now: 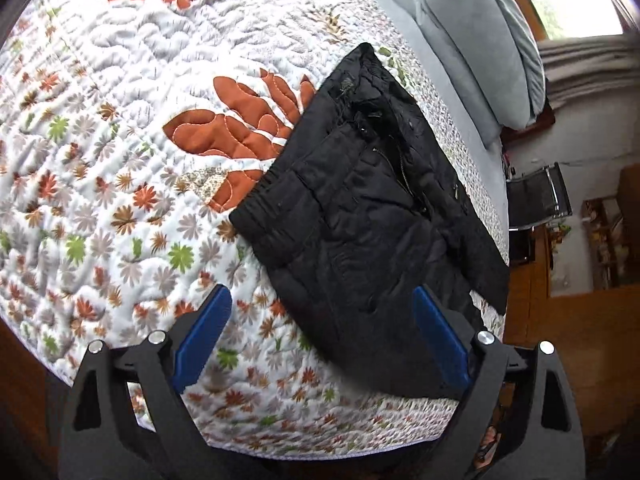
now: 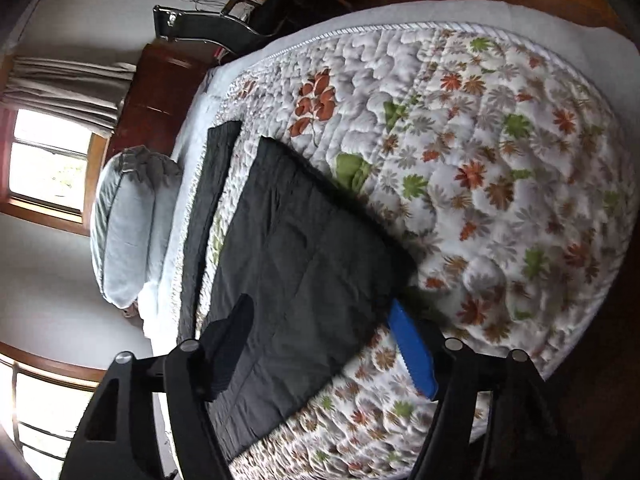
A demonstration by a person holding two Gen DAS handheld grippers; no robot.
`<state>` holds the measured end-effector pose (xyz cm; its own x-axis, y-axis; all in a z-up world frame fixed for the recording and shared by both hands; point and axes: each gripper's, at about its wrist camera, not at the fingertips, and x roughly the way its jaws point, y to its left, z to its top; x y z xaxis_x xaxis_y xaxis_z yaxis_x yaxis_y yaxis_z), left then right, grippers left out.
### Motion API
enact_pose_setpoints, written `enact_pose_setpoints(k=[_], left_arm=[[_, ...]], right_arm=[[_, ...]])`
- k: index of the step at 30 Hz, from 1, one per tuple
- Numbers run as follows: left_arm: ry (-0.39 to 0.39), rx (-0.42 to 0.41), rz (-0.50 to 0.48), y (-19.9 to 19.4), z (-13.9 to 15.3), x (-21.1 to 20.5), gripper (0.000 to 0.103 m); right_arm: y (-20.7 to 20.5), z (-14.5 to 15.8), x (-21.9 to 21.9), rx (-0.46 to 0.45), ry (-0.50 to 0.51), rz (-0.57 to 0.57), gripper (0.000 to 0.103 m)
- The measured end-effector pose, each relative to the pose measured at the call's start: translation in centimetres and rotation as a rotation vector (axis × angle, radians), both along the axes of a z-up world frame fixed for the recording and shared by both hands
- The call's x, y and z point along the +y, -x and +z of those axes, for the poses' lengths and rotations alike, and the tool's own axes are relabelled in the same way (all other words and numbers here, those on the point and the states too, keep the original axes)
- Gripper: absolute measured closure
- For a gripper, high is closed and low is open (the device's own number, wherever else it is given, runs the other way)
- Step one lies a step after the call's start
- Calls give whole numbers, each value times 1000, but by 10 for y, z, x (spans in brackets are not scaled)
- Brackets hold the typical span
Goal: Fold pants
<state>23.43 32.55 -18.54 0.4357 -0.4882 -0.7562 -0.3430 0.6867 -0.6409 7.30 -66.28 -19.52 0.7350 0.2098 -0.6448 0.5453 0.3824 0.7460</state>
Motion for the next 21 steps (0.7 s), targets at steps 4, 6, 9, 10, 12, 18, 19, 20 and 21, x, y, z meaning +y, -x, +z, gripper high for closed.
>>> enact_pose_setpoints(k=[4,6,9,10,12,18,19,20,21], left_arm=[[28,-7,12,-13,-5,-2,12],[51,-25,-5,-20,-5,-7,13],[30,5,-15,-31,-12,-13,13],[31,8,-13,-33,-14,-14,14],[33,6,-6,-36,-16,-13,18],[-23,63,-12,-34,-24,-1,67],[-9,63,-6,-33,-26,2,69],[4,62,-1,-33,-28,4,69],[23,62,15,-32,-30,6,68]], right_arm=[[-7,1,1,-38,-8,8,34],[-14,1,-1,-52,-1,20,40],[-15,1,-3,-65,-1,20,42],[-13,1,-3,-68,-3,18,42],[-11,-1,-4,-68,-18,16,40],[-5,-6,-2,-100,-101,-41,21],[-5,-5,-1,-98,-97,-31,21],[-4,-5,1,-87,-87,-17,22],[-4,-4,4,-81,-75,-10,22]])
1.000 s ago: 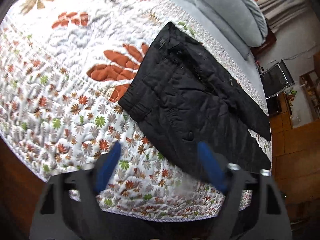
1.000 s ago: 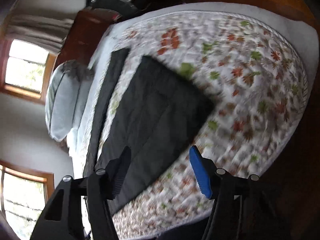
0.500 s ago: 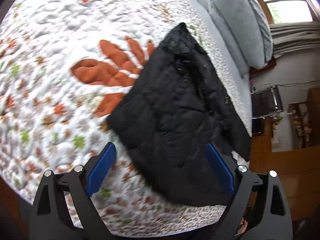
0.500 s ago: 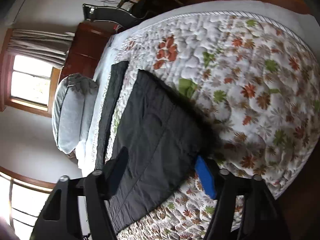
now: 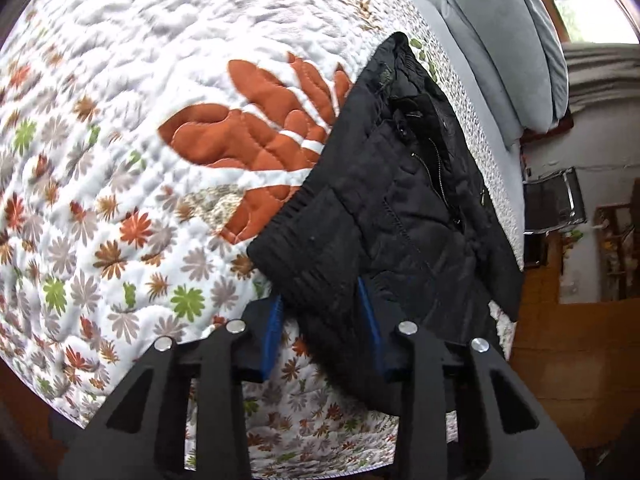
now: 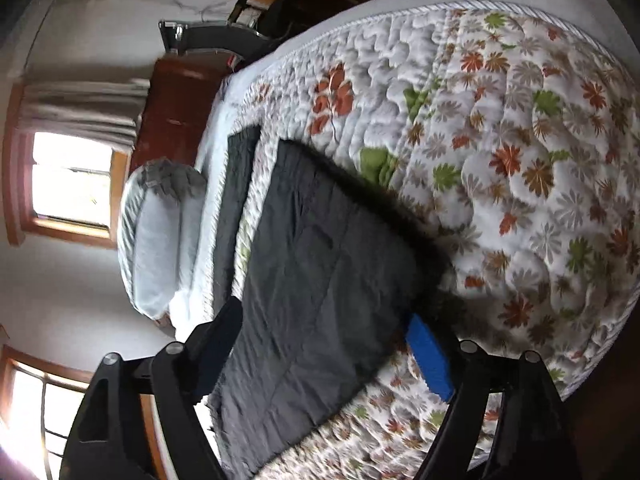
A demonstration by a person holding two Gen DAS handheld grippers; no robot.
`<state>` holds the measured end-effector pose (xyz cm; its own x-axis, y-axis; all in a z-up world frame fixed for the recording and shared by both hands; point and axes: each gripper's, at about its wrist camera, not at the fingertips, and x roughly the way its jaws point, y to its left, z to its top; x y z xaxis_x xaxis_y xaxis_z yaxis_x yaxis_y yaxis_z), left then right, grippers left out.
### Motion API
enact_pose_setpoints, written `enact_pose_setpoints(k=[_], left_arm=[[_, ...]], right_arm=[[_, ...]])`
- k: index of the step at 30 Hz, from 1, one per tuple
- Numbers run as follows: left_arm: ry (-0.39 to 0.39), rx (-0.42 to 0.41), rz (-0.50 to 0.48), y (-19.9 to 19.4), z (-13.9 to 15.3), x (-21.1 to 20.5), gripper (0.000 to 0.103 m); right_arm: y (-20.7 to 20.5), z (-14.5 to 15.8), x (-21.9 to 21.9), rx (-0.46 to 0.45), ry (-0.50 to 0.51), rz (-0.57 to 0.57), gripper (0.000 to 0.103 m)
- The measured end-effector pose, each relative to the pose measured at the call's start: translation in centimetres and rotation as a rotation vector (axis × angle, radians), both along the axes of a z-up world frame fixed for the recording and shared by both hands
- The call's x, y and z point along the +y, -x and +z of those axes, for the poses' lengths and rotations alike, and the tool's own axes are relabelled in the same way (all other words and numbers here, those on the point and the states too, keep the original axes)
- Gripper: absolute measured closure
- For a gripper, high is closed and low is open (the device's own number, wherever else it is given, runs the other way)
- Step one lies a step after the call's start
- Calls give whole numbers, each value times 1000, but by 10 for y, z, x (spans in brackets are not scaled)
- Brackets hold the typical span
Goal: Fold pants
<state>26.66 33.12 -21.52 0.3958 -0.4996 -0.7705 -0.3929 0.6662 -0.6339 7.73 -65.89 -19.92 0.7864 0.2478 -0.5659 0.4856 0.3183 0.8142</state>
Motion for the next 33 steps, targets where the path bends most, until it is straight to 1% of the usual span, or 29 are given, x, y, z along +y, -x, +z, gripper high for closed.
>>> enact_pose_setpoints(k=[2,3,4,5,6,7,8,10,13,15,17,21,27,30,33], left_arm=[[15,-9,6,-3,0,-1,57],[12,-21,1,-6,2,-4,52],[-6,-22,-4,-6,4,-7,51],[-39,-20,-14,-3,6,-11,51],[-73,-21,-21,-5,8,-14,57],[-101,-18,-25,-5,10,-18,70],[-98,-16,-19,-4,9,-17,72],[-69,-13,-1,-1,6,-12,78],[-63,-16,-10,5,8,-9,82],[-44,-10,-8,7,12,-7,83],[-45,-6,-15,8,18,-7,84],[-40,35,-30,14,28,-4,84],[-23,75,7,37,31,18,84],[-18,100,17,47,20,26,84],[28,126,55,54,-3,37,84]], right_arm=[[-1,0,1,-7,2,7,23],[-2,0,1,-1,9,8,27],[-5,0,0,4,21,13,38],[-7,1,-1,7,31,21,54],[-9,3,0,8,52,29,64],[-11,4,0,5,66,37,83],[-11,6,0,1,76,44,87],[-10,9,0,0,96,57,89],[-7,13,1,4,115,67,90],[-3,16,0,12,122,61,91],[0,20,0,13,127,59,91],[7,33,0,22,147,70,91],[14,55,9,38,191,129,91],[14,49,15,80,218,160,91],[10,23,22,166,229,174,91]])
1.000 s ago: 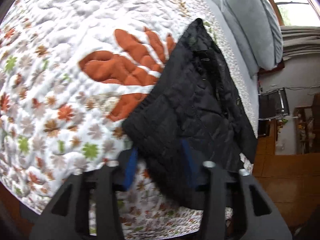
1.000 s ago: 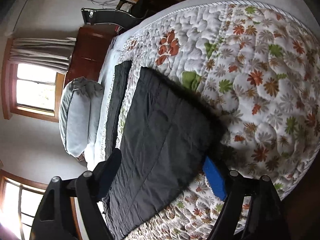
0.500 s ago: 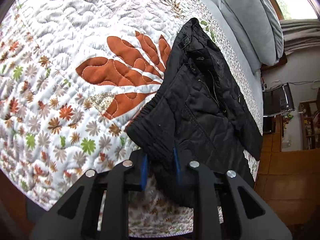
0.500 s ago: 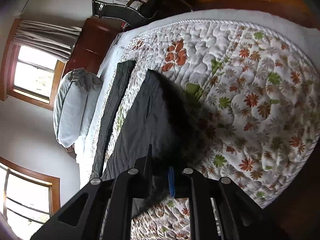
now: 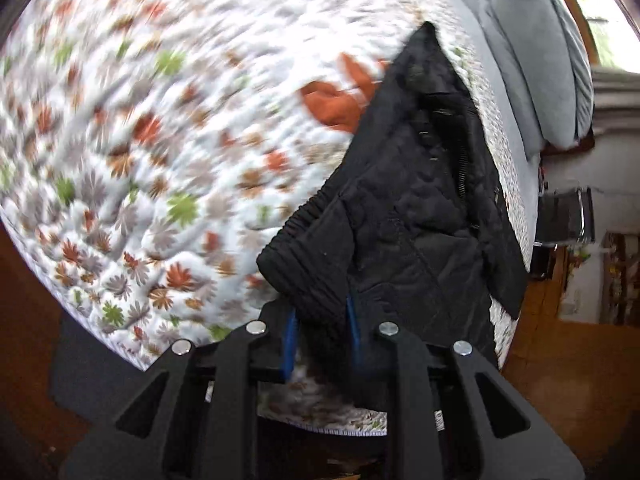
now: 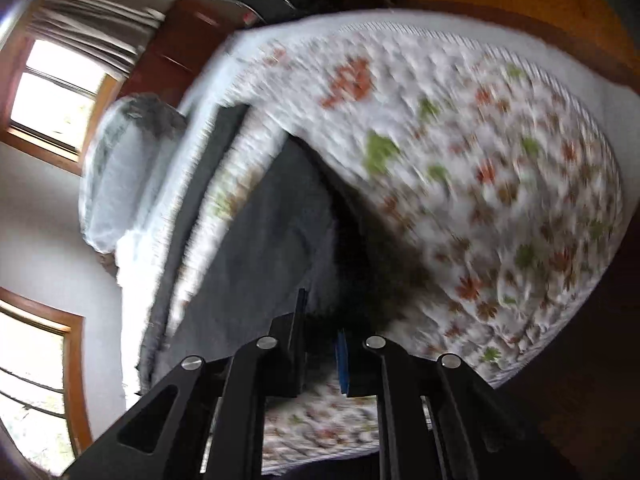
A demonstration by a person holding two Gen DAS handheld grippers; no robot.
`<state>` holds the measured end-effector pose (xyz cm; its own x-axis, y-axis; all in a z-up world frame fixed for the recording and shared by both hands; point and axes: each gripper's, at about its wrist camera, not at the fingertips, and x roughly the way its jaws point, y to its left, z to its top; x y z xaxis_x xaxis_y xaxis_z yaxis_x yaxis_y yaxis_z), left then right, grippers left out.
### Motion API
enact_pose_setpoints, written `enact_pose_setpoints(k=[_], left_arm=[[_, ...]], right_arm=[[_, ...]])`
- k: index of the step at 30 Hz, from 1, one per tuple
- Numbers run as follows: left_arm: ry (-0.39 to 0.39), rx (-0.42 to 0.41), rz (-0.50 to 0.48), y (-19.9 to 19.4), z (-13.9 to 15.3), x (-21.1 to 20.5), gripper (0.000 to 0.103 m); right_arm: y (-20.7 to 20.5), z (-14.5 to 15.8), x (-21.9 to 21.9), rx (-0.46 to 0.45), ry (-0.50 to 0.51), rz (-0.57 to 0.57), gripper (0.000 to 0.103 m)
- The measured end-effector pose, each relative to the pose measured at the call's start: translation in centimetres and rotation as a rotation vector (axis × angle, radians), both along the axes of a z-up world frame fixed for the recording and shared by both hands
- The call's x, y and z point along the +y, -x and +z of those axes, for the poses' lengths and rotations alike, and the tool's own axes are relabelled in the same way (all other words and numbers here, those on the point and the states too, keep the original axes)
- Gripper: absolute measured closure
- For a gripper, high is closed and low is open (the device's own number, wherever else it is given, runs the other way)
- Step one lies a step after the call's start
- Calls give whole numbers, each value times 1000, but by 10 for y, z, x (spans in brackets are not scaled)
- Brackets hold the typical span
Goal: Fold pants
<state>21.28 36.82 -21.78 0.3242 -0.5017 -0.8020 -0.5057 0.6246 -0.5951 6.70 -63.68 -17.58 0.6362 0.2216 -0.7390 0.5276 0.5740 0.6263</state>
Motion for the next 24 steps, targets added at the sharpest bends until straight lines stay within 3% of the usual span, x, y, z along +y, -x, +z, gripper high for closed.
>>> enact_pose_setpoints(k=[3,5,6,7,8,9,11,14,16,19,21,23,24], left_arm=[[6,-13,-5,-1,-2,1,80],[1,-32,-30,1,5,1,72],[-16,-36,-45,2,12,0,56],[-49,-44,-55,6,21,1,44],[-99,-45,-57,10,31,-2,16],[-210,-58,-56,17,47,-1,9],[-305,-103,-66,24,69,-4,9],[-347,-194,-124,23,91,-24,8],[-384,-172,-185,13,84,-39,7],[-356,-59,-245,-3,54,-53,7],[-359,30,-259,-6,38,-53,9],[-399,11,-254,-6,51,-49,9],[-428,-39,-245,-10,70,-45,9]], right_arm=[[2,-17,1,26,7,-17,88],[6,-11,3,14,21,-16,71],[11,0,3,20,62,-22,65],[18,11,3,29,114,-40,52],[25,25,3,47,196,-69,50],[30,37,4,55,261,-84,50],[33,61,14,17,362,-66,50],[8,63,41,22,393,85,50],[-8,44,48,81,373,129,51],[-20,14,41,215,295,133,47],[-22,23,42,227,310,159,42],[-31,45,43,202,320,185,39],[-35,59,42,180,336,203,37]])
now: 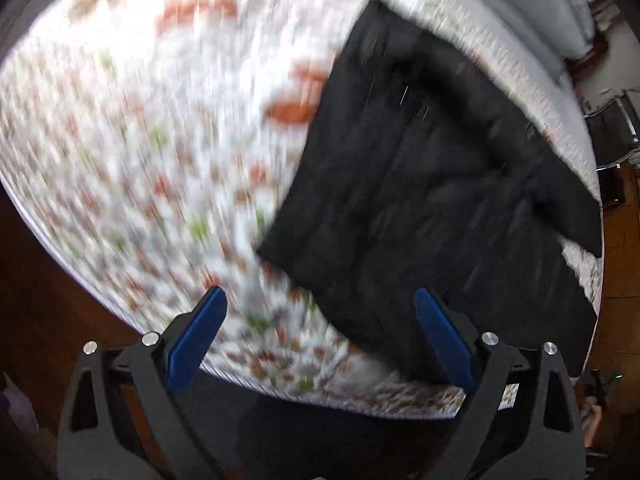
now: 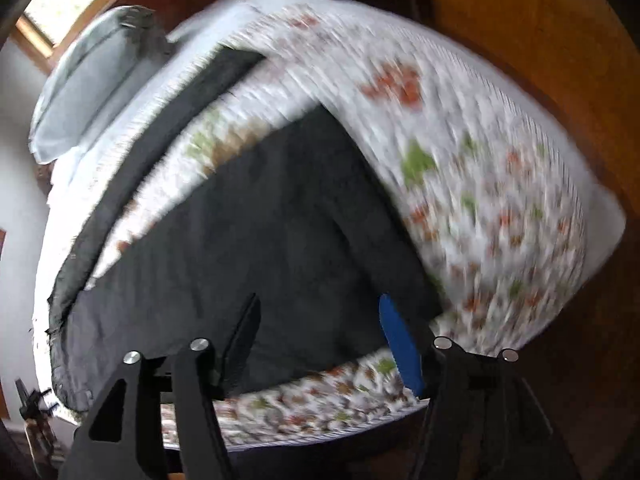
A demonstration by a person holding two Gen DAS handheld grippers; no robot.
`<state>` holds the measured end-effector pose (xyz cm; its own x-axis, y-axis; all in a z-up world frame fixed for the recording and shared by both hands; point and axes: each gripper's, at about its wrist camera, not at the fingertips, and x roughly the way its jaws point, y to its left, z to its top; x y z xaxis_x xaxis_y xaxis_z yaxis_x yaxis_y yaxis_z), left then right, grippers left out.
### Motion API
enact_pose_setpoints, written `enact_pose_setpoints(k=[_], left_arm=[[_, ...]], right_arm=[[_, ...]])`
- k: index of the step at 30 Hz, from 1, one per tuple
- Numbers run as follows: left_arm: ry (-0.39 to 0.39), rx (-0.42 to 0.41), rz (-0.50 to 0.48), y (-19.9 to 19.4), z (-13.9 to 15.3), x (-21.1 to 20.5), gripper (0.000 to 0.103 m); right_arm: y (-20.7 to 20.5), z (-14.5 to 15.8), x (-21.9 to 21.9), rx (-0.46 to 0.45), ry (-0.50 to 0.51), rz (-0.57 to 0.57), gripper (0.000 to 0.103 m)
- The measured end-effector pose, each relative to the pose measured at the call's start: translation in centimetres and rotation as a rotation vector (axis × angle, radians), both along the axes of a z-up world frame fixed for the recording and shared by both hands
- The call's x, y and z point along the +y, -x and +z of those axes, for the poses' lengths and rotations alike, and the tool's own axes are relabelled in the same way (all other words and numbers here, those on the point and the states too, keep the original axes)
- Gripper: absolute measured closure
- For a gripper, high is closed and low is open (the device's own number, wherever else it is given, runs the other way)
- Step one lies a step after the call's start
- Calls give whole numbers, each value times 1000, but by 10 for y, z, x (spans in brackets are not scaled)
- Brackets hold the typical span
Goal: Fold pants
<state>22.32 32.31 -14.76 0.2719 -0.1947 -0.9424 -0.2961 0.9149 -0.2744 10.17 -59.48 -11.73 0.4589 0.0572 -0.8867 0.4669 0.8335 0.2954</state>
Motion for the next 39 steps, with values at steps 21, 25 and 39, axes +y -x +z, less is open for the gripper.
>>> enact_pose_setpoints(k=[21,25,39], left_arm=[[59,26,-233,-312,-33,9,3],[108,8,-295,-318,-41,5,6],[197,-36,-296,-322,-56,15,51]], right_arm=[[-428,53,7,20,-2,311,4],[-464,28,3,55,7,356,4],[-527,-27,-38,104,19,343,4]])
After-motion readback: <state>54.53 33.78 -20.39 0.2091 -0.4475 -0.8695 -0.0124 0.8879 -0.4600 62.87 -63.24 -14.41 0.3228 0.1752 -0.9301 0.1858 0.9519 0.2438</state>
